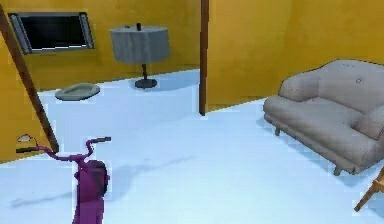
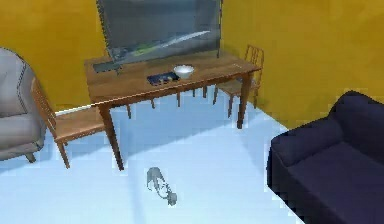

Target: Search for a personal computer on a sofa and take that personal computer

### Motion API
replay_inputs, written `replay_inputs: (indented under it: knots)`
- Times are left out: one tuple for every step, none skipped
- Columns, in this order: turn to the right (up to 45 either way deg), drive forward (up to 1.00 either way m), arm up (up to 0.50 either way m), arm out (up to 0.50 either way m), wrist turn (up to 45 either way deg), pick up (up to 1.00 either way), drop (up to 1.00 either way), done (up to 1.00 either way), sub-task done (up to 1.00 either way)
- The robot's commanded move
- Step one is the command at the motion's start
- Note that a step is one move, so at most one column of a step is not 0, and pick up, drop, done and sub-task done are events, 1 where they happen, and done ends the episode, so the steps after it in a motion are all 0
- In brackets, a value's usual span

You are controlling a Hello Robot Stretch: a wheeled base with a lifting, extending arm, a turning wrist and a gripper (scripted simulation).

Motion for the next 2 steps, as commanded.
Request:
replay_inputs:
  knots:
    - [0.0,1.0,0.0,0.0,0.0,0.0,0.0,0.0,0.0]
    - [-3.0,0.0,0.0,0.0,0.0,0.0,0.0,0.0,0.0]
